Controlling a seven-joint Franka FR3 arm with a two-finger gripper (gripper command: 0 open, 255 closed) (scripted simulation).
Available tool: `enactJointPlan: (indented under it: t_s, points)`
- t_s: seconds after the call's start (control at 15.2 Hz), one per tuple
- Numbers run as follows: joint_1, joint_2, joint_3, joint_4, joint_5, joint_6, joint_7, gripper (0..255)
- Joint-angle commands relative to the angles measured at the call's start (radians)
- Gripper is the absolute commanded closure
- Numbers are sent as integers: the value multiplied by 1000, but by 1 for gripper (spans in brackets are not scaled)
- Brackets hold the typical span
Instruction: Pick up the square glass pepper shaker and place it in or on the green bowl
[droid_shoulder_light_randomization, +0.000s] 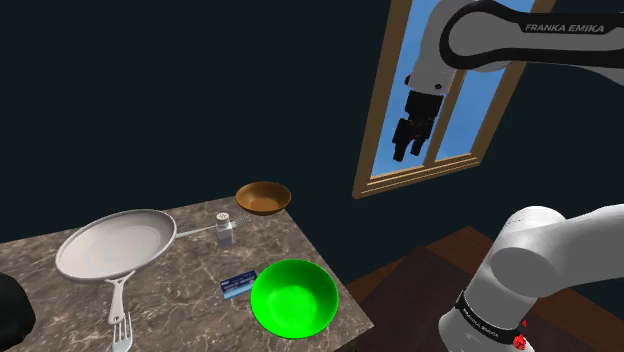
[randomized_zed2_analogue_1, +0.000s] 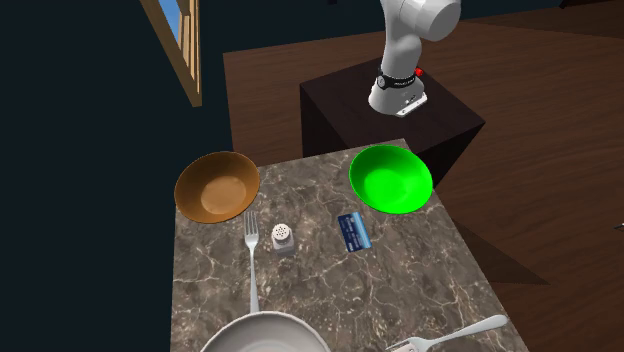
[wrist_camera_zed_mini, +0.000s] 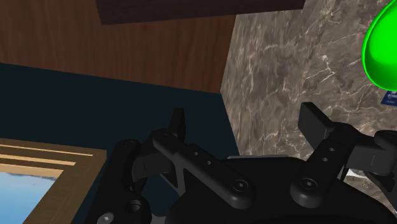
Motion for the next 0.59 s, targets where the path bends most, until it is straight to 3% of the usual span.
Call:
enactJointPlan:
  t_s: [0.0, 0.53]
  points:
    - [0, 0, 0, 0, 0, 0, 0, 0]
    - [40, 234, 147, 79, 84, 123, 178, 0]
